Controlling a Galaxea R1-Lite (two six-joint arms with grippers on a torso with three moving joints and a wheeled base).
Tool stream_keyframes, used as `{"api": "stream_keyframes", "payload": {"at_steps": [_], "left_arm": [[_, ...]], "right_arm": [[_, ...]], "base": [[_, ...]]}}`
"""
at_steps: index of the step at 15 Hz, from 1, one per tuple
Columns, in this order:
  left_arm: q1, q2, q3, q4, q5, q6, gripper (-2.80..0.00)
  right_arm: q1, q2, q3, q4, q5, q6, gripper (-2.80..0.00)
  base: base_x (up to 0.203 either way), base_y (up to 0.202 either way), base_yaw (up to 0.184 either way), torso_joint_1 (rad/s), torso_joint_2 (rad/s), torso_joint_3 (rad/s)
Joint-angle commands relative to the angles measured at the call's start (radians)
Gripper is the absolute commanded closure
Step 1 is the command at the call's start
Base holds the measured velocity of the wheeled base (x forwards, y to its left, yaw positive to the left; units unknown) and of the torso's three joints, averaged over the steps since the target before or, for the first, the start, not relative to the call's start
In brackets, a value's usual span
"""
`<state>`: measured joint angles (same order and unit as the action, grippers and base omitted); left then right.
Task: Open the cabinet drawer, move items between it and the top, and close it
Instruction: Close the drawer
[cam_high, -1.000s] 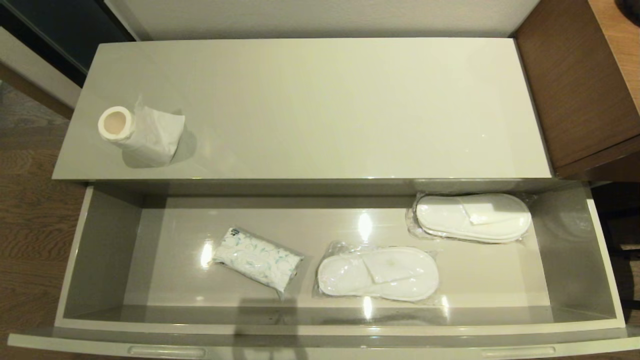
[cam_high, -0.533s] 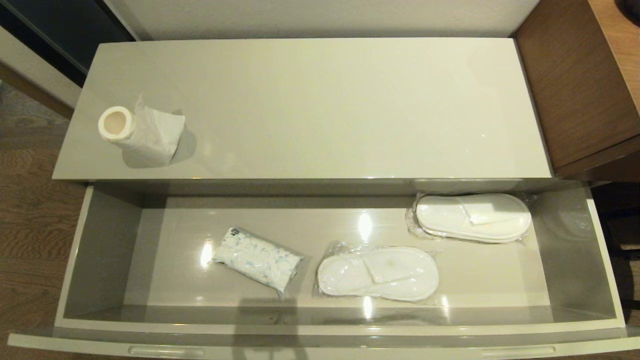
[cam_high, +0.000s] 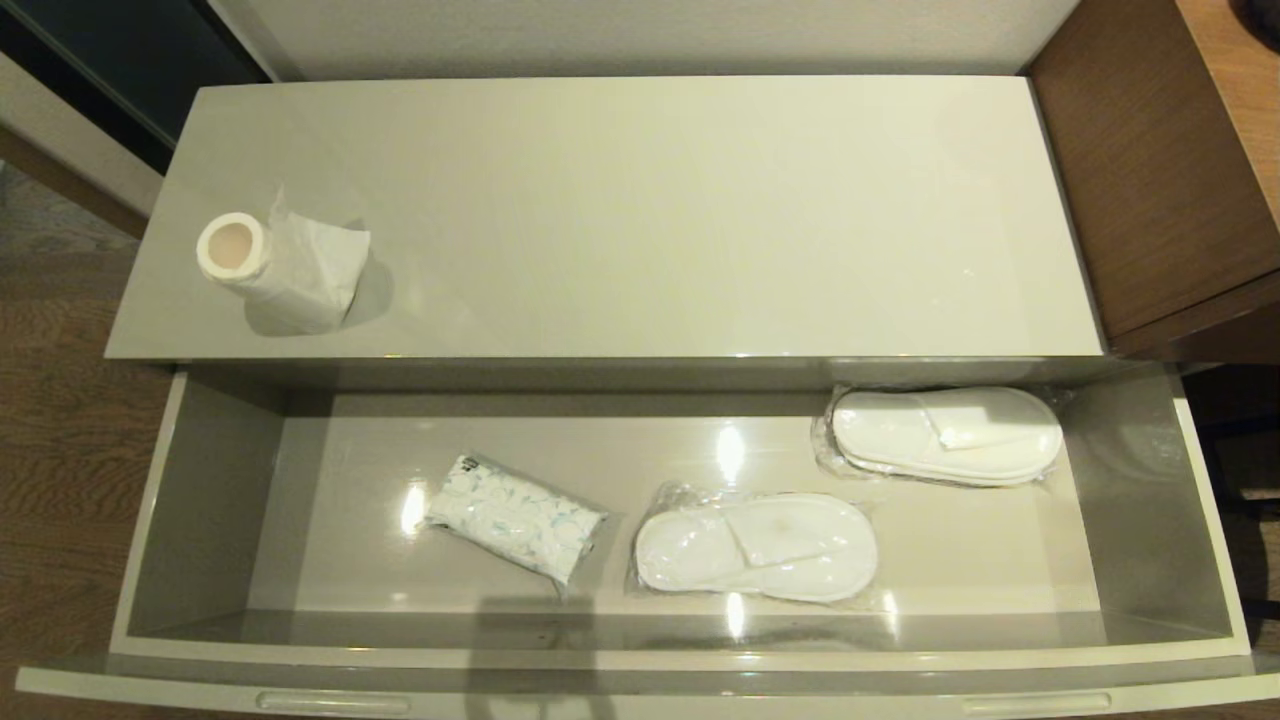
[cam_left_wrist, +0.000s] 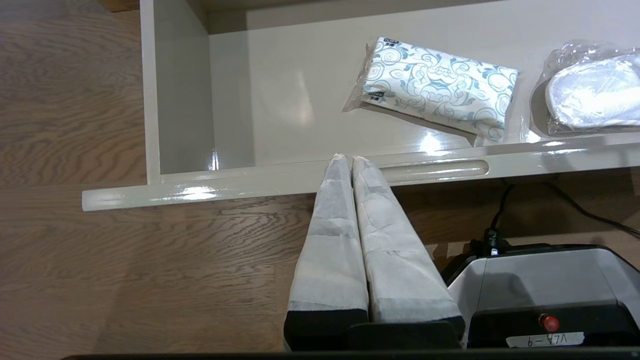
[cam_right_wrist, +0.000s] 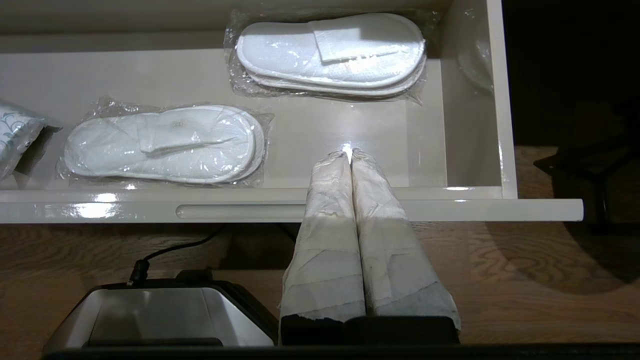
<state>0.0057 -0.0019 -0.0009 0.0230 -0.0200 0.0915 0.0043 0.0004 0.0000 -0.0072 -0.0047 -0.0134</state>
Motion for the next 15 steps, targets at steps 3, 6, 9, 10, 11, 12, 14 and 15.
{"api": "stream_keyframes", "payload": {"at_steps": [3, 6, 9, 10, 11, 12, 14, 15], "left_arm": [[0.0, 0.003, 0.001, -0.001, 0.002, -0.007, 0.0], [0.0, 0.003, 0.001, 0.0, 0.002, -0.007, 0.0], [0.0, 0.003, 0.001, -0.001, 0.002, -0.004, 0.0], [0.0, 0.003, 0.001, -0.003, 0.003, 0.002, 0.0], [0.0, 0.003, 0.0, -0.002, 0.0, 0.005, 0.0], [0.0, 0.003, -0.002, 0.005, -0.001, 0.007, 0.0], [0.0, 0.003, -0.001, 0.002, -0.005, 0.005, 0.0], [0.0, 0.003, -0.001, 0.002, -0.005, 0.005, 0.0]], "right_arm": [[0.0, -0.002, 0.002, 0.0, 0.0, 0.0, 0.0], [0.0, -0.002, 0.002, 0.0, 0.009, -0.017, 0.0], [0.0, -0.002, 0.002, 0.001, 0.011, -0.021, 0.0], [0.0, 0.0, 0.002, 0.001, 0.011, -0.022, 0.0], [0.0, -0.001, 0.002, 0.001, 0.009, -0.021, 0.0], [0.0, -0.001, 0.002, 0.001, 0.009, -0.019, 0.0], [0.0, 0.0, 0.002, 0.001, 0.009, -0.019, 0.0], [0.0, 0.0, 0.002, 0.001, 0.009, -0.019, 0.0]], "base": [[0.0, 0.0, 0.0, 0.0, 0.0, 0.0], [0.0, 0.0, 0.0, 0.0, 0.0, 0.0], [0.0, 0.0, 0.0, 0.0, 0.0, 0.0], [0.0, 0.0, 0.0, 0.0, 0.0, 0.0], [0.0, 0.0, 0.0, 0.0, 0.0, 0.0], [0.0, 0.0, 0.0, 0.0, 0.0, 0.0], [0.0, 0.0, 0.0, 0.0, 0.0, 0.0], [0.0, 0.0, 0.0, 0.0, 0.0, 0.0]]}}
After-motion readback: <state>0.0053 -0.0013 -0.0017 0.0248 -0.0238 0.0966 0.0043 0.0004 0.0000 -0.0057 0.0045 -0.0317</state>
